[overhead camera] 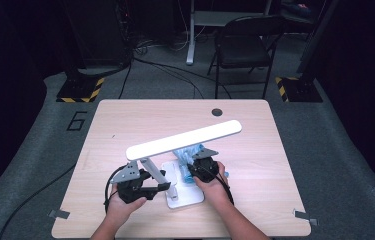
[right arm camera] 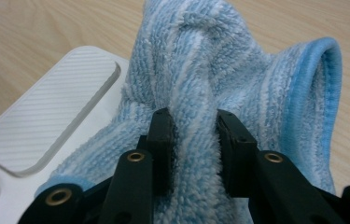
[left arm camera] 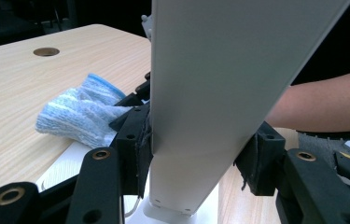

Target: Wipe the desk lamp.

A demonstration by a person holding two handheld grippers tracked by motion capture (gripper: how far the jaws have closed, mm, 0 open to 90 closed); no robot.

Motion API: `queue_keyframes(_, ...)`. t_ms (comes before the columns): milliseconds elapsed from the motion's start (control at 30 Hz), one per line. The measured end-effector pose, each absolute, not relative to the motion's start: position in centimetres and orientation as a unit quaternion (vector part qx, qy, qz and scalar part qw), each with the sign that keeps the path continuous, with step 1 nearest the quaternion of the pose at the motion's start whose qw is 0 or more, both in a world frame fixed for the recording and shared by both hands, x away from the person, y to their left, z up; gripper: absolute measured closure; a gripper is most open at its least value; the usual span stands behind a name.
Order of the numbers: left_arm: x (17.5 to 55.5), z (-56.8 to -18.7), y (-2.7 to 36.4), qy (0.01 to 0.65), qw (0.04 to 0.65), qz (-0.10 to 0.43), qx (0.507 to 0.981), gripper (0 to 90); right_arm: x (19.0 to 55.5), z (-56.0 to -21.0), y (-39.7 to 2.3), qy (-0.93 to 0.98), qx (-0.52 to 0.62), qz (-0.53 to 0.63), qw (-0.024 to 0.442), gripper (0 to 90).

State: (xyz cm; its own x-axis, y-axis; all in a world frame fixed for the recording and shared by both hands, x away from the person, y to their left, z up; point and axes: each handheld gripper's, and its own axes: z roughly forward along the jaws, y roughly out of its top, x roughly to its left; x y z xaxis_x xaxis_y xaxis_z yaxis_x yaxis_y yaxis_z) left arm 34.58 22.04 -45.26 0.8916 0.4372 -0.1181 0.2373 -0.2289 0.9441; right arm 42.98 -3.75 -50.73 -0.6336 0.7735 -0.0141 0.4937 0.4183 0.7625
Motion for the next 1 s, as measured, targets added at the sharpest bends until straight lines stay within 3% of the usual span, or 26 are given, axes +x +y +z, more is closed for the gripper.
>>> queue_keyframes(500,34.5,-45.4,22.0,0.219,0.586,0.089,0.775,51.1,45.2,-50.6,-3.2,0.814,0.41,0.369,0.184,68.2)
queue_keyframes(1000,34.5,-45.4,21.9,0.224,0.585,0.088,0.775,51.0,41.5,-51.0,-4.3,0.813,0.391,0.391,0.182,68.6)
